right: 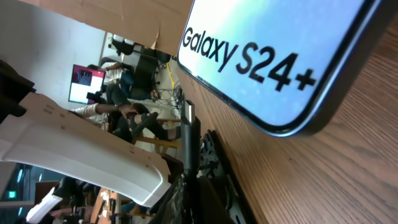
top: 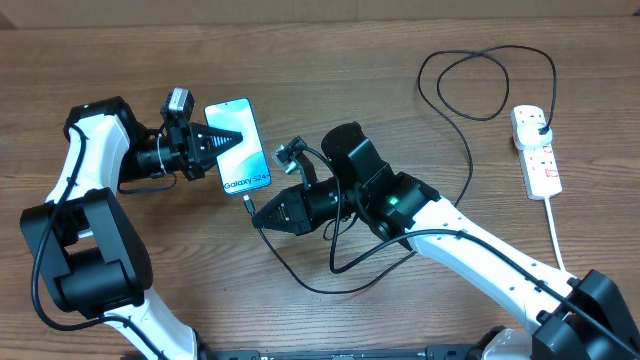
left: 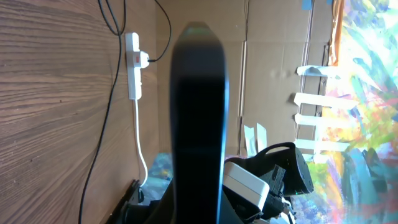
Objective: Plug charger to phone and switch on socket
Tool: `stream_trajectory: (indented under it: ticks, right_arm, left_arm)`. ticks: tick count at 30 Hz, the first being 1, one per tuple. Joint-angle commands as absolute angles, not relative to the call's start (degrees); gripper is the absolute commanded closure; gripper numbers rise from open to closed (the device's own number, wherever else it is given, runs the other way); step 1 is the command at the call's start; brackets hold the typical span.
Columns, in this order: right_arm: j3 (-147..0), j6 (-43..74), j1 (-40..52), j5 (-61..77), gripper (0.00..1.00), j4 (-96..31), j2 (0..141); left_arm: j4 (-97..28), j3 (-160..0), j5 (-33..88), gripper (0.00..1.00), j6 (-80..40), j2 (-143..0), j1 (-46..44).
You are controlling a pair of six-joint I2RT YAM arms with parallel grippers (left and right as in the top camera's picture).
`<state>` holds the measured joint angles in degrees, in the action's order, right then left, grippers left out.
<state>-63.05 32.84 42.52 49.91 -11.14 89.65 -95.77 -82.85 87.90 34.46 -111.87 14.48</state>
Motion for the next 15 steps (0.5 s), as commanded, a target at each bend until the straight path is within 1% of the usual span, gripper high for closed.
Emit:
stream_trajectory:
  ticks: [1, 15]
  right_arm:
    - [-63.05, 33.08, 42.7, 48.84, 0.96, -10.7, 89.71]
    - [-63.05, 36.1, 42.57, 46.52, 0.96, -9.52, 89.71]
  left_arm:
    - [-95.74, -82.87, 90.54, 0.95, 34.11, -110.04, 14.44]
    - [-95.53, -82.87, 90.54, 0.95, 34.61, -110.04, 14.44]
